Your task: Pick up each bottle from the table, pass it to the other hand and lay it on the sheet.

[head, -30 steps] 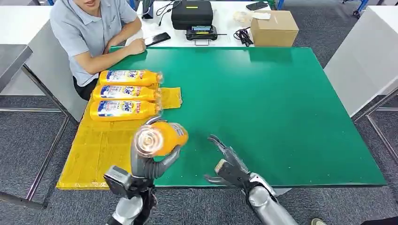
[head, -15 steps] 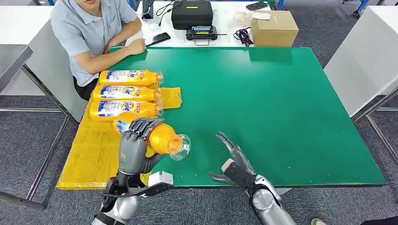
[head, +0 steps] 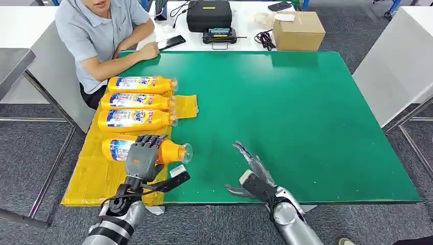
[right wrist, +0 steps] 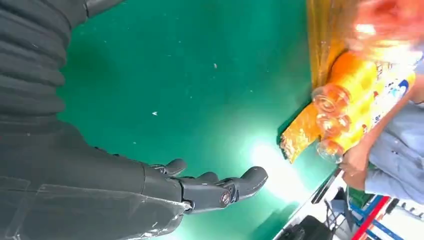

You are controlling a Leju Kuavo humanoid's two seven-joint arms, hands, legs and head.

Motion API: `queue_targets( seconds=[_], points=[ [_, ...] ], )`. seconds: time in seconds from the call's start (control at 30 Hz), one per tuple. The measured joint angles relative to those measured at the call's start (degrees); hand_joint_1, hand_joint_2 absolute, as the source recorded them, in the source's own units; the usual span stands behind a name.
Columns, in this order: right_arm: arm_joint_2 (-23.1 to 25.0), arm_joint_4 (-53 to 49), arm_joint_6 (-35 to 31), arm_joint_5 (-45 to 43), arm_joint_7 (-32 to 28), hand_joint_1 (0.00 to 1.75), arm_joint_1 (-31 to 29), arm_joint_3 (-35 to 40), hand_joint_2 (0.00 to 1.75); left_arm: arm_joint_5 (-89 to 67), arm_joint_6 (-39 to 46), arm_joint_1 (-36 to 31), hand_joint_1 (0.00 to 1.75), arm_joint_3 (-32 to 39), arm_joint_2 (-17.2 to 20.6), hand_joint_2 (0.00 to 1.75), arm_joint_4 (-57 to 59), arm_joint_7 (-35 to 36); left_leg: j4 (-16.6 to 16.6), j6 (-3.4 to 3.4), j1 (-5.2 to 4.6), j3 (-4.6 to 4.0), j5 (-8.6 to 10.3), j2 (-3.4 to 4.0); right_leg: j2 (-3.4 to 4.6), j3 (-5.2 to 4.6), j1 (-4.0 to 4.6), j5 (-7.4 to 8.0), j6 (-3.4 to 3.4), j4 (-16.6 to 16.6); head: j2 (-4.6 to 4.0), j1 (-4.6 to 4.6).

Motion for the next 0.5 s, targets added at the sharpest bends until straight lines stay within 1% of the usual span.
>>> queue_targets(
  seconds=[0.17,0.2,0.3,0.33,0.37,0.4,0.43,0.47,0.5],
  points=[
    [0.2,0.5,0.3,-0.1,0.0,0.00,-0.8,0.0,1.75,-8.7,-0.7,-3.4,1.75,-0.2,1.0,1.75,7.6,8.0,0.0,0.00,0.00,0.00,0.00,0.01,0.00,0.00,0.00,0.00,0.00,0.0,0.00,0.02],
    [0.2,0.6,0.3,-0.1,0.0,0.00,-0.9,0.0,1.75,-9.5,-1.0,-3.9,1.69,-0.4,1.3,1.75,8.6,8.9,0.0,0.00,0.00,0.00,0.00,0.01,0.00,0.00,0.00,0.00,0.00,0.0,0.00,0.00],
    [0.4,1.0,0.3,-0.1,0.0,0.00,-1.0,0.0,1.75,-10.3,-2.6,-5.8,1.69,-1.4,1.9,1.75,12.5,12.1,0.0,0.00,0.01,0.00,0.00,-0.01,-0.01,0.00,0.01,0.00,0.00,0.0,0.00,0.00],
    [0.4,1.1,0.3,-0.1,0.0,0.00,-1.1,0.0,1.75,-10.5,-3.4,-6.7,1.47,-2.3,2.0,1.75,13.6,13.1,0.0,0.00,0.01,0.00,0.01,-0.04,-0.02,0.02,0.00,0.00,0.00,0.0,0.00,0.00],
    [0.5,1.2,0.3,-0.1,0.0,0.00,-1.1,0.0,1.75,-10.6,-3.9,-7.3,0.94,-3.1,2.1,1.75,14.4,13.7,0.0,0.00,0.00,0.00,0.01,-0.04,-0.02,0.02,0.00,0.00,0.00,0.0,0.00,0.02],
    [0.5,1.2,0.3,-0.1,0.0,0.00,-1.2,0.0,1.75,-10.6,-4.1,-7.8,0.52,-3.6,2.3,1.75,15.0,14.1,0.0,0.00,0.00,0.01,0.00,-0.02,-0.01,0.03,0.00,0.00,0.00,0.0,0.00,0.00],
    [0.6,1.3,0.3,-0.1,0.0,0.00,-1.2,0.0,1.75,-10.6,-4.2,-8.2,0.72,-3.9,2.4,1.75,15.7,14.3,0.0,0.00,0.00,0.01,0.01,0.00,0.00,0.03,0.00,0.00,0.00,0.0,0.00,0.00],
    [0.6,1.4,0.3,-0.1,0.0,0.00,-1.2,0.0,1.75,-10.6,-4.3,-8.6,0.54,-4.3,2.5,1.75,16.3,14.4,0.0,0.00,0.00,0.02,0.01,0.00,0.00,0.03,0.00,0.00,0.00,0.0,0.00,0.00],
    [0.6,1.5,0.3,-0.1,0.0,0.00,-1.2,0.0,1.75,-10.6,-4.5,-8.9,0.19,-4.8,2.6,1.75,16.8,14.4,0.0,0.00,0.00,0.02,0.01,-0.01,-0.01,0.04,0.00,0.01,0.00,0.0,0.00,0.02]
  ],
)
